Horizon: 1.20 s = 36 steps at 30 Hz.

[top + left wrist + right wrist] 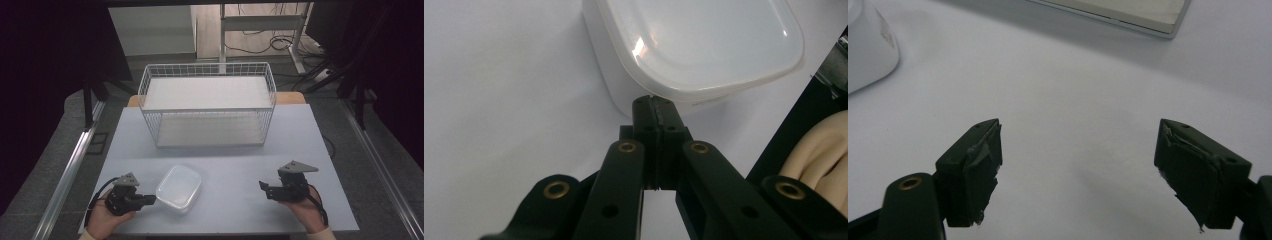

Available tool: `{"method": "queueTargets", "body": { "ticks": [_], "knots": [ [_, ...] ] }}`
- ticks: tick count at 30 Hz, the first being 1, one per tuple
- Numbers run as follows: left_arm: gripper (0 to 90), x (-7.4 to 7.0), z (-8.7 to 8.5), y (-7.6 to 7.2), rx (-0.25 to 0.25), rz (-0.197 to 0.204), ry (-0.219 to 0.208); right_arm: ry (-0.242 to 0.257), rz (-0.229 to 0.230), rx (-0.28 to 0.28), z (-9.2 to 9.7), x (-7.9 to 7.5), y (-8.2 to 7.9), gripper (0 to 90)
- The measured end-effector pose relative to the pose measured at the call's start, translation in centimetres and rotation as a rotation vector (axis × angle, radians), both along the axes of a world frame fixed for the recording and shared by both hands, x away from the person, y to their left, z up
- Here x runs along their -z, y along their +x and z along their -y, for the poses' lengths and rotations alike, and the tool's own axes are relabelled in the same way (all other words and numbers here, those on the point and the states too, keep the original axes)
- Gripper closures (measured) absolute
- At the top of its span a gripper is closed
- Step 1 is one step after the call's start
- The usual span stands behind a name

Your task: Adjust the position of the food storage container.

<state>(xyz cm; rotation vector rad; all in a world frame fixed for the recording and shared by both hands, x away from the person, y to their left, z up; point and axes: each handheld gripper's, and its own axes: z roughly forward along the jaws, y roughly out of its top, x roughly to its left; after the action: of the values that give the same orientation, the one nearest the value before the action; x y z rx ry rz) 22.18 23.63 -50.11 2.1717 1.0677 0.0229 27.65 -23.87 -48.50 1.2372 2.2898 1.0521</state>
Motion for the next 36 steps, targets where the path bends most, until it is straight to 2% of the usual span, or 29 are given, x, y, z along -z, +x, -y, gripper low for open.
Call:
{"method": "queueTargets", "body": {
  "ticks": [10,36],
  "knots": [
    [89.6,-0.2,2.3,1.0,0.044,-0.001,0.0,-0.003,0.0,0.001,0.1,0.0,0.0,19.4],
    [89.6,-0.6,6.5,3.0,0.096,0.007,-0.007,-0.008,0.001,0.003,0.3,0.1,0.1,19.5]
  ]
}}
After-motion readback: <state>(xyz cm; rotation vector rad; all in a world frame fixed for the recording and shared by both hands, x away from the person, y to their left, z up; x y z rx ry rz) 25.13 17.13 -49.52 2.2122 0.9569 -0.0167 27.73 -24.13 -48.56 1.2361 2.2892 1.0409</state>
